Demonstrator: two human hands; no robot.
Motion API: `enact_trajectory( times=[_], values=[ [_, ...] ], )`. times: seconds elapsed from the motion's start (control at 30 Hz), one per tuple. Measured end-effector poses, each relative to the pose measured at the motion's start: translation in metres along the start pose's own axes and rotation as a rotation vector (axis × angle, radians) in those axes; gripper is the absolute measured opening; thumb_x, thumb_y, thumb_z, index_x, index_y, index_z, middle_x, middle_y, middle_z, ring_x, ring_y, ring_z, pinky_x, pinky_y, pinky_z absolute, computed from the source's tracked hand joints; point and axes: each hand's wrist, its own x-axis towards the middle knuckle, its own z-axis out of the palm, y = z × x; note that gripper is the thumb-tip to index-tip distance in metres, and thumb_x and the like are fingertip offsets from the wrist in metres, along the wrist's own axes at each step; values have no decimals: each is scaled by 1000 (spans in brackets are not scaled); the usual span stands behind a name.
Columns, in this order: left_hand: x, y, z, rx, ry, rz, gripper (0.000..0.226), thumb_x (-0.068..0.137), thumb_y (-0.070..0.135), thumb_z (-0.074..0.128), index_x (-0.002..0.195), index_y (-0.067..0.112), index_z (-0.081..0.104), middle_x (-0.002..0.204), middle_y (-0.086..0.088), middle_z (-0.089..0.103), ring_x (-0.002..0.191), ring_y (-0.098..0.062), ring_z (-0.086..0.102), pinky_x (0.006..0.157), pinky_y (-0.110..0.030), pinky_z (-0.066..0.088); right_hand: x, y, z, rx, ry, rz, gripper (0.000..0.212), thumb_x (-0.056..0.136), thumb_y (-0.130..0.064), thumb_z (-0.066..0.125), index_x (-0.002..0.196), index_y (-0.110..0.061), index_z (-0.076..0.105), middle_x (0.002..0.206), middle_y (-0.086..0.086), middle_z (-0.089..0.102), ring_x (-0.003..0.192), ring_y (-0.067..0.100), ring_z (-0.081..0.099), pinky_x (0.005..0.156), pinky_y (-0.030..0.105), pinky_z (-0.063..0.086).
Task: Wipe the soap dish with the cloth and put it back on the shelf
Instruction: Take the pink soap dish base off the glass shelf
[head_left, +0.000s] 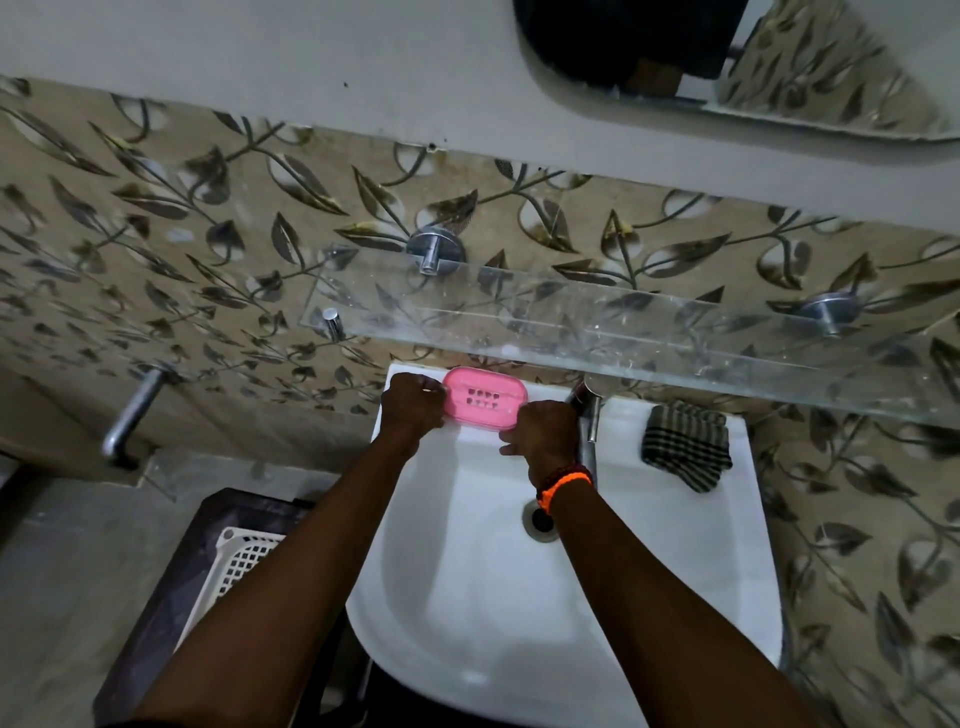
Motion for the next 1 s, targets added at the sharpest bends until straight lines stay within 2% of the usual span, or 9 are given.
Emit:
enact_trajectory(
  times=[0.17,0.27,0.33,0.4,0.5,0.6,0.77,0.83,1.0],
  values=[
    [-10,9,2,16,40,-7,28,90,0,62,65,15,64,79,-20,67,64,-30,68,78,-56,63,-5,-6,0,-26,25,-34,17,94,2,48,95,10,62,82,26,69,56,29,67,37,29,54],
    [-15,11,3,257,95,121,23,92,14,64,70,11,69,93,-22,74,90,-36,70,80,-32,53,-10,-8,0,-89,77,-93,25,94,1,49,71,-6,57,80,27,70,52,32,67,45,44,60],
    [-23,14,3,352,130,191,25,95,18,61,81,3,75,95,-21,75,96,-37,69,76,-32,46,-15,-11,-1,-111,108,-126,31,95,-1,49,66,-11,56,78,25,71,52,34,68,52,54,61],
    [-30,18,2,323,148,242,27,97,18,59,87,1,77,94,-21,76,96,-37,69,74,-32,44,-23,-14,-2,-103,118,-163,33,94,-1,49,64,-12,57,77,25,71,54,35,69,51,54,61],
    [-43,14,2,142,181,234,25,101,21,57,93,6,77,96,-18,76,95,-34,71,80,-34,53,-43,-13,-5,-10,66,-201,33,95,0,52,66,-13,61,75,22,70,61,32,73,46,39,59],
    [-65,6,1,-281,118,129,29,106,34,52,92,18,73,95,-13,75,96,-30,72,87,-47,62,-72,-2,-18,163,-8,-149,27,96,0,57,73,-10,64,72,20,70,61,29,73,44,32,57],
    [-114,-13,18,-711,-141,-81,69,92,70,34,116,17,71,117,-22,71,113,-38,63,102,-51,49,-122,20,-57,369,-86,48,11,97,3,60,91,1,69,85,23,74,73,40,75,51,36,59],
    [-132,-27,31,-841,-230,-166,80,94,74,27,127,12,65,127,-27,65,117,-40,59,107,-54,44,-138,27,-74,412,-112,94,9,97,1,61,99,7,68,92,29,74,78,43,76,54,37,60],
    [-162,-40,60,-989,-378,-314,89,90,80,34,133,6,61,136,-29,58,129,-45,52,114,-57,37,-164,44,-112,450,-166,190,13,98,1,59,102,6,70,94,31,72,79,42,76,58,40,62]
  ],
)
